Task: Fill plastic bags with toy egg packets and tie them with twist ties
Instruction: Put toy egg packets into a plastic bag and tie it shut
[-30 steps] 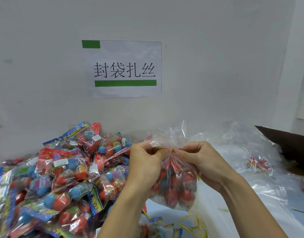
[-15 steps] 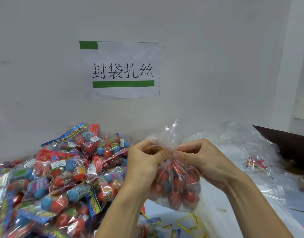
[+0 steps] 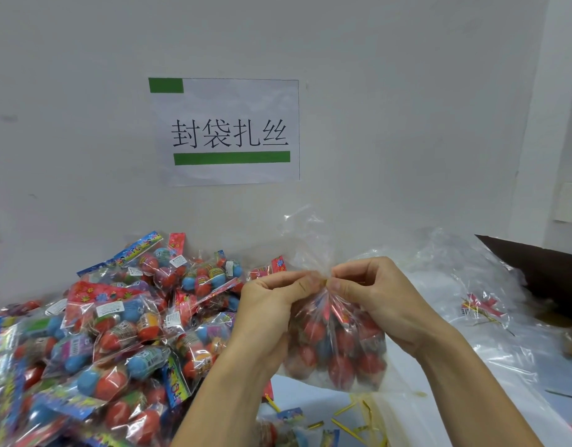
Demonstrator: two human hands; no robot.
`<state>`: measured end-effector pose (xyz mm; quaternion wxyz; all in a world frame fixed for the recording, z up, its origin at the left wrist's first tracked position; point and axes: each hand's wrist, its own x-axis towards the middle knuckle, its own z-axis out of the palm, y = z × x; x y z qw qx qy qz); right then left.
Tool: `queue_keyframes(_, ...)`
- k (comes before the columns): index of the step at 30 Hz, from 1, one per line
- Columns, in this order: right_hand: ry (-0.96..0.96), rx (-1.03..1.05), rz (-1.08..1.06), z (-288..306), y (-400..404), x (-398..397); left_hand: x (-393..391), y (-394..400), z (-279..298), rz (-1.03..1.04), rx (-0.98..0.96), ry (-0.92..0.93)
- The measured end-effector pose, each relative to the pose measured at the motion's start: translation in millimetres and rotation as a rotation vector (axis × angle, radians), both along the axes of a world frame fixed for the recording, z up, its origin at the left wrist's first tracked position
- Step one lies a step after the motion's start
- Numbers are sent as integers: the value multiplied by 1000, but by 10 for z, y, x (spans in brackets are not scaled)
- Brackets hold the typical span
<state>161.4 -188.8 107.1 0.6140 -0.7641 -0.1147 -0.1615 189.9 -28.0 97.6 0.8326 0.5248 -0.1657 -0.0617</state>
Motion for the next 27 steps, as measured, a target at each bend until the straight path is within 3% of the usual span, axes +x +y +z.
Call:
queue_keyframes(9,-22,-34,1,4,-61,-15,16,103,17,-17,215,-256)
queue_keyframes(14,-33,-5,17,0,-78,0,-7,72,14,105,277,-433)
queue_keyframes(20,-10,-4,48,-7,-97,13,31,47,-37,328,410,-780)
queue_keyframes(27,22,-5,72,12,-80,-5,50,55,-20,614,682,-1149)
